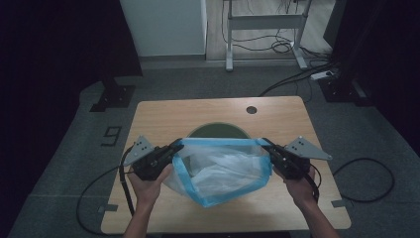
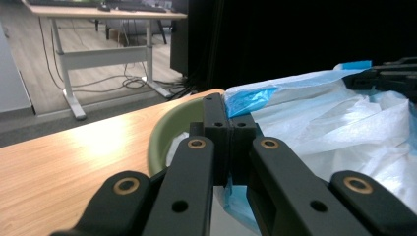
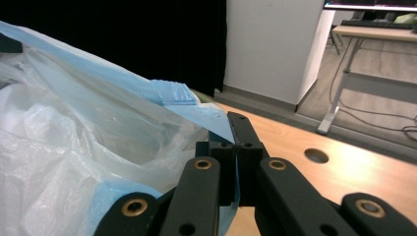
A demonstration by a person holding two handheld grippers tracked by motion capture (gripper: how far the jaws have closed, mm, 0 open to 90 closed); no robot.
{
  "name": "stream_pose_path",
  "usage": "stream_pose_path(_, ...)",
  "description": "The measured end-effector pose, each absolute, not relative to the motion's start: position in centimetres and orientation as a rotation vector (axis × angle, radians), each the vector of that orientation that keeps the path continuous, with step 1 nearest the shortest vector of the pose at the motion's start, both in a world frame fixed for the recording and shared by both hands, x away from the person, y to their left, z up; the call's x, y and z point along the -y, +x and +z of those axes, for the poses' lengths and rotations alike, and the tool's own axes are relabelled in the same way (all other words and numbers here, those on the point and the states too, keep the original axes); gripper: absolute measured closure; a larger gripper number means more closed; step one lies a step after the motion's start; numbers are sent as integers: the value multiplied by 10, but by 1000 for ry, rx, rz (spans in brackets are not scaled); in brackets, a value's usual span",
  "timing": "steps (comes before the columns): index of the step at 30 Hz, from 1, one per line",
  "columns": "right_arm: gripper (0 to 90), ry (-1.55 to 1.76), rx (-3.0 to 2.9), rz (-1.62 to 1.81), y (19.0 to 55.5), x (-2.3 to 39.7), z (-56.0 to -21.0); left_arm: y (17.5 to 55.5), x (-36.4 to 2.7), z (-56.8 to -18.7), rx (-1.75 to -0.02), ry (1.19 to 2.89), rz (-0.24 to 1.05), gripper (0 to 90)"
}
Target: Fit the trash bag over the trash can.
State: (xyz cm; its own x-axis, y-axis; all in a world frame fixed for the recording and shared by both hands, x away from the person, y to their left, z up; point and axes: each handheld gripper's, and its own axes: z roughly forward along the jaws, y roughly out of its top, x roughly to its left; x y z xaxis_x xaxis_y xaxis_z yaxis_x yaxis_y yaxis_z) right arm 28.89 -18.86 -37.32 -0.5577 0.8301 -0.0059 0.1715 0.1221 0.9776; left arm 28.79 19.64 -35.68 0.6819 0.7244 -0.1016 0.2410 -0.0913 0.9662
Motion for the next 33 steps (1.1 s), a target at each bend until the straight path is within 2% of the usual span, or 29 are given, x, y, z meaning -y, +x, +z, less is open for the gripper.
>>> stream_pose_path(7, 884, 971, -1815, 1440, 319, 177, -368, 317, -205, -357, -840, 1659, 465, 891)
stream_pose_path(15, 883, 985, -1821, 1420, 346, 170, -371, 333, -209, -364, -859, 1662, 456, 889)
stream_pose_path(33, 883, 1023, -1838, 1427, 375, 172, -380, 358, -208, -369, -896, 1708, 438, 887)
